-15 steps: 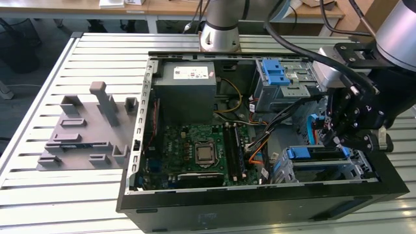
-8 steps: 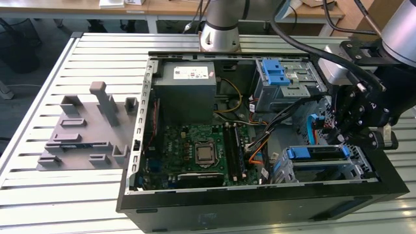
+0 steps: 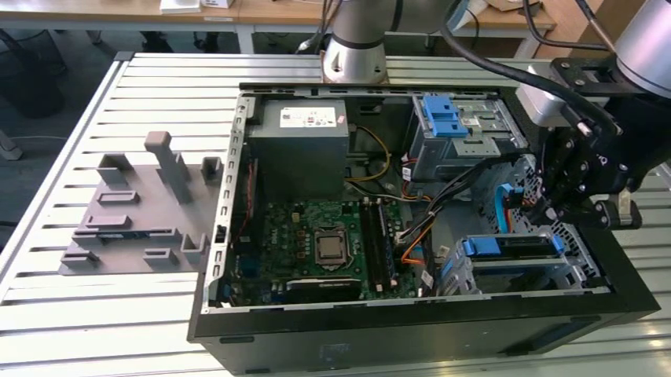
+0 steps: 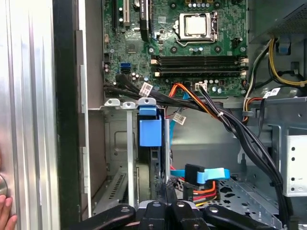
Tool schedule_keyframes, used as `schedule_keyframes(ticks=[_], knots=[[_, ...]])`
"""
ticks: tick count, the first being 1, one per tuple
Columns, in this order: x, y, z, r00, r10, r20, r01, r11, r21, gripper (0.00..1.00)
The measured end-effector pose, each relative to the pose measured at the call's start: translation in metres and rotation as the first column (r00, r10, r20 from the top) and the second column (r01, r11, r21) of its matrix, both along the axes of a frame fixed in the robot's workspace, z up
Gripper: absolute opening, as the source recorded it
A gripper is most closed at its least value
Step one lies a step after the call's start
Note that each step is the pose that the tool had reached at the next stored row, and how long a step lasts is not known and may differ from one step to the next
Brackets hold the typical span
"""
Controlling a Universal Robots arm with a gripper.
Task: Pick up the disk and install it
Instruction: 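Insert the first disk wire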
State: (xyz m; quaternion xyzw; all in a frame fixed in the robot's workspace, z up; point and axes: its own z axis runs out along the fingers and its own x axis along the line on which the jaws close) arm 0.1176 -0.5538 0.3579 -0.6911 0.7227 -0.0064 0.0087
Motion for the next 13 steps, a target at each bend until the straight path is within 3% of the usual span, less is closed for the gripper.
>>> schedule_keyframes(ticks=[3,6,8,13], knots=[[0.0003,0.0054,-0.0001,1.0,0.0,0.0013,0.0,1.0,0.0001,0.11],[0.0003,0.0095,0.0,1.0,-0.002,0.007,0.002,1.0,0.0003,0.11],[0.0004,0.011,0.0,0.9999,-0.004,0.0107,0.004,1.0,0.001,0.11],[0.0003,0.0133,0.0,0.9999,-0.011,0.0122,0.011,0.9999,0.0053,0.11]])
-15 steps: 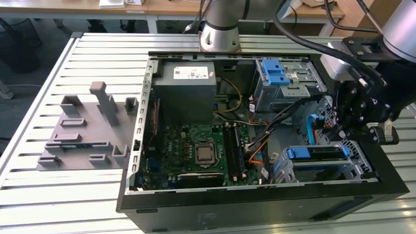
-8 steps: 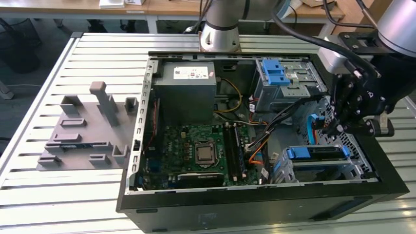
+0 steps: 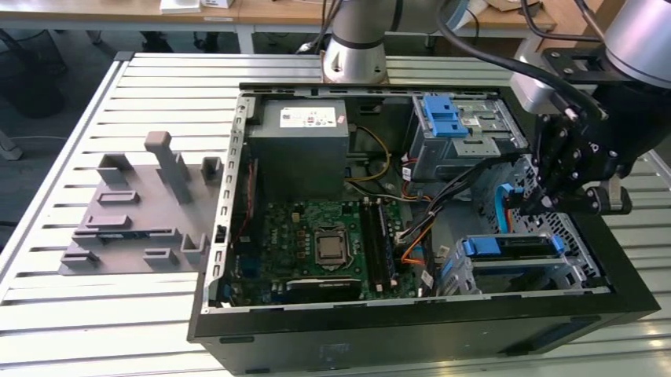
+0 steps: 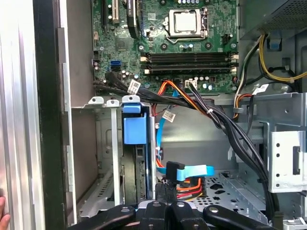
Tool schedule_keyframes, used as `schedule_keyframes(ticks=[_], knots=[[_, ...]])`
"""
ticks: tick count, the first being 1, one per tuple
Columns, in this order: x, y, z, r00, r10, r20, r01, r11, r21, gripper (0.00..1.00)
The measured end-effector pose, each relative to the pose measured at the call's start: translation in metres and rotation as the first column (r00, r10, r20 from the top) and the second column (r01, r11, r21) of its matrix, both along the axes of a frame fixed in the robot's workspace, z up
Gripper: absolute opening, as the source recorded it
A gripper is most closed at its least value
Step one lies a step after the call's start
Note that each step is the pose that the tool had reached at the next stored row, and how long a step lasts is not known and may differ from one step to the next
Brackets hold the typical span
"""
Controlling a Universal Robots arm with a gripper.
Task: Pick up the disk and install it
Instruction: 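Insert the first disk wire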
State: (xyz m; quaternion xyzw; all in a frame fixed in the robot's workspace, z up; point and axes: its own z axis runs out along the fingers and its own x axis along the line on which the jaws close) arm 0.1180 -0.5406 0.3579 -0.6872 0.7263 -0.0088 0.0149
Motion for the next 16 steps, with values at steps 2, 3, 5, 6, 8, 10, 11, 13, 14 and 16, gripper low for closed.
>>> schedule_keyframes(ticks=[2,3,5,6,8,10,11,13,14,16], knots=[[0.0,0.0016,0.0,1.0,0.0,0.0001,0.0,1.0,0.0012,0.11],[0.0,0.0025,0.0,1.0,0.0,0.0001,0.0,1.0,0.0013,0.11],[0.0,0.0027,0.0,1.0,0.0,0.0001,0.0,1.0,0.0013,0.11],[0.0,0.0027,0.0,1.0,0.0,0.0001,0.0,1.0,0.0013,0.11],[0.0,0.0029,0.0,1.0,0.0,0.0001,0.0,1.0,0.0012,0.11],[0.0,0.0029,0.0,1.0,0.0,0.0002,0.0,1.0,0.0011,0.11],[0.0,0.0029,0.0,1.0,0.0,0.0005,0.0,1.0,0.0011,0.11],[0.0,0.003,-0.0005,1.0,0.0,0.0025,0.0,1.0,0.0011,0.18],[0.0,0.003,-0.0008,1.0,0.0,0.0037,0.0,1.0,0.0011,0.18],[0.0,0.0029,-0.0016,1.0,0.0,0.0049,0.0,1.0,0.0011,0.18]])
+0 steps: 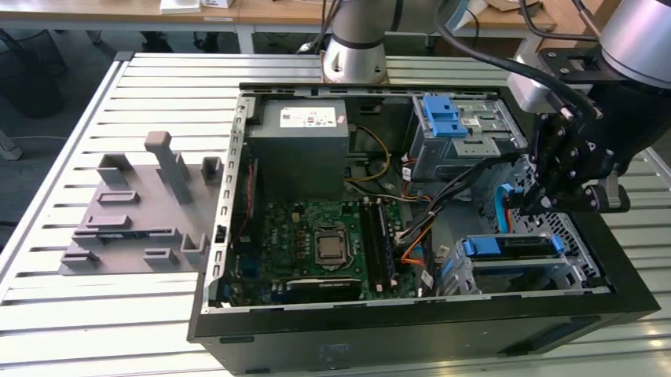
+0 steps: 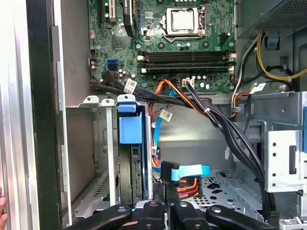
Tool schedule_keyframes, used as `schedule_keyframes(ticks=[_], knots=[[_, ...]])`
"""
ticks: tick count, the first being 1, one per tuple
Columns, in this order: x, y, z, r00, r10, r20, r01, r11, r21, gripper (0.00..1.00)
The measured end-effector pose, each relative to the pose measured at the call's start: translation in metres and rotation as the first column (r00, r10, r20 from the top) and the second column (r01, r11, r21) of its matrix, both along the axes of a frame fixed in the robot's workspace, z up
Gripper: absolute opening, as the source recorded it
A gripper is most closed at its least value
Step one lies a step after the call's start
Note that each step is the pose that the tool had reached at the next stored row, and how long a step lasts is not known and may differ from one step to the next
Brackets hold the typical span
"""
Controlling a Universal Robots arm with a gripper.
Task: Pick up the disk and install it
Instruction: 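Insert the first disk wire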
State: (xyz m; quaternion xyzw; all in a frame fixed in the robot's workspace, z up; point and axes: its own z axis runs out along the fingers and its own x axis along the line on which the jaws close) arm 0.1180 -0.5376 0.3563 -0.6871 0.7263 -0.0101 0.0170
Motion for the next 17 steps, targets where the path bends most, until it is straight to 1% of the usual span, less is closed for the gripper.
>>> schedule_keyframes(ticks=[2,3,11,17], knots=[[0.0,0.0,-0.0007,1.0,0.0,0.0011,0.0,1.0,0.0,0.19],[0.0,0.0,-0.0011,1.0,0.0,0.0016,0.0,1.0,-0.0001,0.25],[0.0,0.0,-0.0044,1.0,0.0,0.0048,0.0,1.0,0.0,0.25],[0.0,0.0,-0.0045,1.0,0.0,0.0057,0.0,1.0,-0.0001,0.25]])
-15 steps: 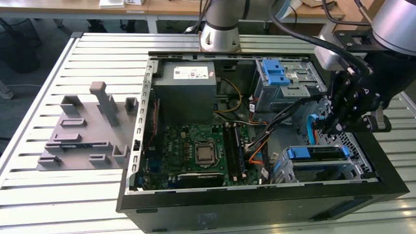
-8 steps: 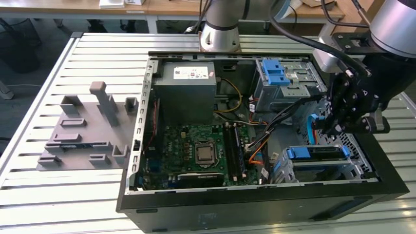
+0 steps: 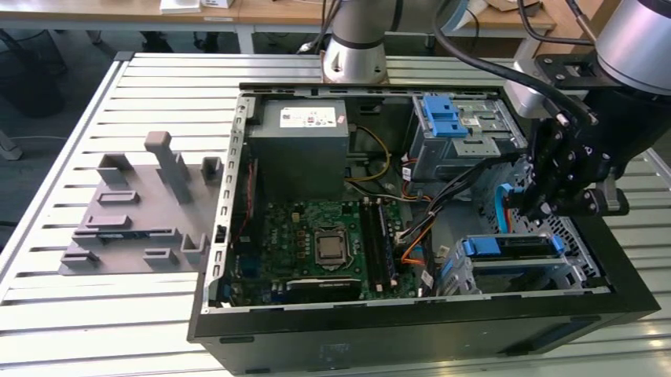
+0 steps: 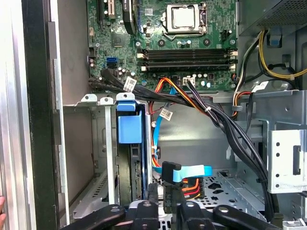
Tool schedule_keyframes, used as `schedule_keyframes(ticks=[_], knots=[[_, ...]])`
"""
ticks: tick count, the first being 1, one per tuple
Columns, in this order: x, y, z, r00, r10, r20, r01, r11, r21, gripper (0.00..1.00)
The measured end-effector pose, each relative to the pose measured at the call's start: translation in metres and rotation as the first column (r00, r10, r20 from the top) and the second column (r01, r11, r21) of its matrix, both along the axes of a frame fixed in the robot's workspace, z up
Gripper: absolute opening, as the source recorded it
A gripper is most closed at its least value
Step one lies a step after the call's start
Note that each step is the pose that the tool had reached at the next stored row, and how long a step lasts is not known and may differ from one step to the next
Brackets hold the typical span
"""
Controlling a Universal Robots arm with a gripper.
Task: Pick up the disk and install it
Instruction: 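Insert the first disk wire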
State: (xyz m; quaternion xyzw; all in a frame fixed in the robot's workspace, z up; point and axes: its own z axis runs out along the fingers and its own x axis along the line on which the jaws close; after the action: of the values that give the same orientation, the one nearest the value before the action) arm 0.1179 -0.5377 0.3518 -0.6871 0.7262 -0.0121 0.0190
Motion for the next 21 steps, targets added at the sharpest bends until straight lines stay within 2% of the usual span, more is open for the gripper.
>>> schedule_keyframes(ticks=[2,3,13,21], knots=[[0.0,0.0,0.0001,1.0,0.0,0.0,0.0,1.0,0.0001,0.26],[0.0,0.0,0.0002,1.0,0.0,0.0,0.0,1.0,-0.0001,0.32],[-0.0001,0.0003,0.0028,1.0,0.0,0.0,0.0,1.0,-0.0001,0.32],[-0.0001,0.0004,-0.0021,1.0,0.0,0.0,0.0,1.0,-0.0005,0.32]])
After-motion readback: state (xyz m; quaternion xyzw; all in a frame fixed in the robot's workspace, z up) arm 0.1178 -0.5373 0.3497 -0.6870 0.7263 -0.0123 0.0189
